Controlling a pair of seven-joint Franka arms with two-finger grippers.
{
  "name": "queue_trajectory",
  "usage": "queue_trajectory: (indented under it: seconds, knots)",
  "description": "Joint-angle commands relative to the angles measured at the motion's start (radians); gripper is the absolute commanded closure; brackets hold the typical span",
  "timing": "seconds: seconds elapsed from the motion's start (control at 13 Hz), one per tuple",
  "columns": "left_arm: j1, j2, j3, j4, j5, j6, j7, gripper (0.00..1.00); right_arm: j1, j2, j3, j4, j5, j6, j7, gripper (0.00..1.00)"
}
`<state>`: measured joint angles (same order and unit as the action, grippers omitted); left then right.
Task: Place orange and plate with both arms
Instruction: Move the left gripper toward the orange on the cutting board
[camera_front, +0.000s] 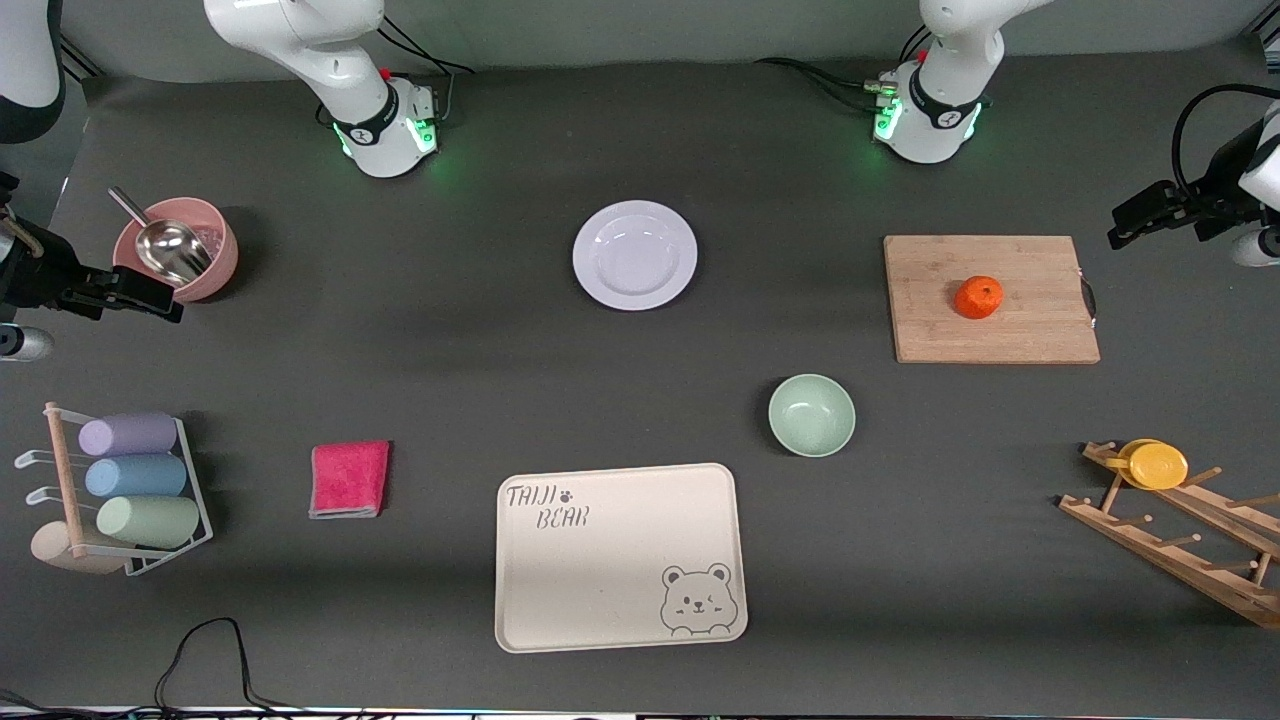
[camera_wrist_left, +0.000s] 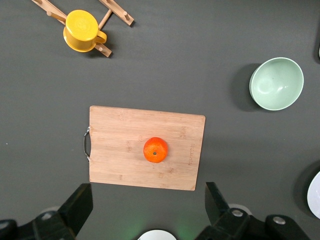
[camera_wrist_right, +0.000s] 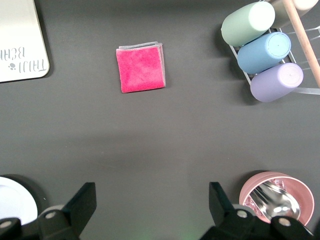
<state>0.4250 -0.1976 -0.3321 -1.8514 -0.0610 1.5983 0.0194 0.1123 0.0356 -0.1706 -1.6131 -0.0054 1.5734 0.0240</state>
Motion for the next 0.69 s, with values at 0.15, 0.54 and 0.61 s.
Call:
queue_trajectory:
  seconds: [0.15, 0.54, 0.61]
  knots:
    - [0.000, 0.000, 0.002, 0.005, 0.006, -0.023, 0.020, 0.00, 0.000, -0.010, 0.003, -0.013, -0.022, 0.008, 0.016, 0.00]
    - [0.000, -0.064, 0.004, -0.202, -0.003, 0.079, 0.045, 0.00, 0.001, -0.011, 0.005, -0.016, -0.022, 0.008, 0.016, 0.00]
    - [-0.002, -0.101, 0.004, -0.292, -0.008, 0.139, 0.051, 0.00, 0.001, -0.011, 0.005, -0.016, -0.022, 0.008, 0.016, 0.00]
